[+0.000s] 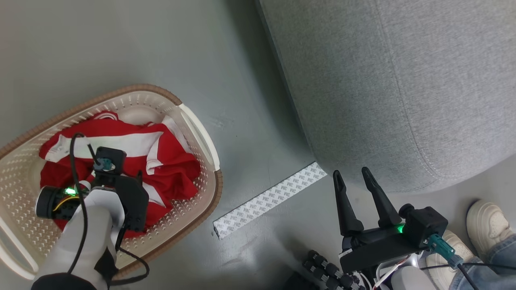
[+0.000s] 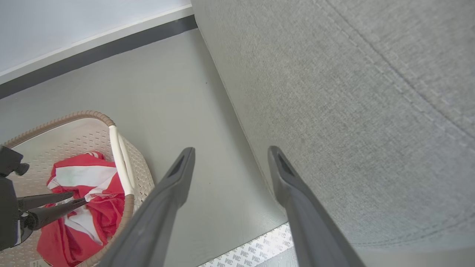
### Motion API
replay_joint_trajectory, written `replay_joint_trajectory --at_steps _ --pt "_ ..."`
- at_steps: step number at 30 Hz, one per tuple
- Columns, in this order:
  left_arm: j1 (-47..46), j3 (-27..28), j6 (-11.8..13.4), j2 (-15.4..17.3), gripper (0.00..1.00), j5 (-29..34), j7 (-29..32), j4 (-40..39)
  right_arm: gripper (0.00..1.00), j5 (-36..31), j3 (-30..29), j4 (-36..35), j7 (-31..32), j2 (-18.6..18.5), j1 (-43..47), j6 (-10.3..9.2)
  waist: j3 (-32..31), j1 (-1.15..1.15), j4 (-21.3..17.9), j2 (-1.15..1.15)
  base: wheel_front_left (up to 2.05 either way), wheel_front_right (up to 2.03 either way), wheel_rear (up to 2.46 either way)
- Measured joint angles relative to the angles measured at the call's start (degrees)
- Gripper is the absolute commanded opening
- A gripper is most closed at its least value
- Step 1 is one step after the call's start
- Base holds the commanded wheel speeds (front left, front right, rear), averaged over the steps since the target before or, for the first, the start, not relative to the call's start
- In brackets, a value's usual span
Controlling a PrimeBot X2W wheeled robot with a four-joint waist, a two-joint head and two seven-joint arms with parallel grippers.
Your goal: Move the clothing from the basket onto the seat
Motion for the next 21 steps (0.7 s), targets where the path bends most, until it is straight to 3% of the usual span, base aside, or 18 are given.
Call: replay_joint_trajectory --at_steps 15,16,17,18,21 --pt "-4.6 1.1 -2.4 -1.9 1.00 -3.8 -3.2 6.1 1.00 1.0 -0.8 -1.1 -0.9 0.0 3.9 0.00 2.0 -0.01 -0.2 -0.01 0.00 0.00 0.00" --pt "-4.9 1.1 -2.5 -2.1 0.84 -3.8 -3.1 6.6 1.00 1.0 -0.8 -1.2 -0.9 0.0 4.4 0.00 2.1 -0.01 -0.2 -0.01 0.00 0.00 0.00" --pt "-5.1 1.0 -2.5 -2.3 0.33 -4.0 -3.1 7.0 1.00 1.0 -0.9 -1.3 -0.9 0.0 4.7 0.00 2.1 -0.01 -0.2 -0.01 0.00 0.00 0.00" --pt "-5.2 0.9 -2.4 -2.3 0.00 -4.0 -3.5 7.2 1.00 1.0 -0.9 -1.5 -0.9 0.0 5.1 0.00 2.1 -0.01 -0.1 -0.01 0.00 0.00 0.00" --pt "-5.3 0.5 -2.5 -2.4 0.00 -4.0 -4.3 7.8 1.00 1.1 -0.9 -1.8 -0.9 0.0 5.5 0.00 2.2 -0.01 -0.1 -0.02 0.00 0.00 0.00"
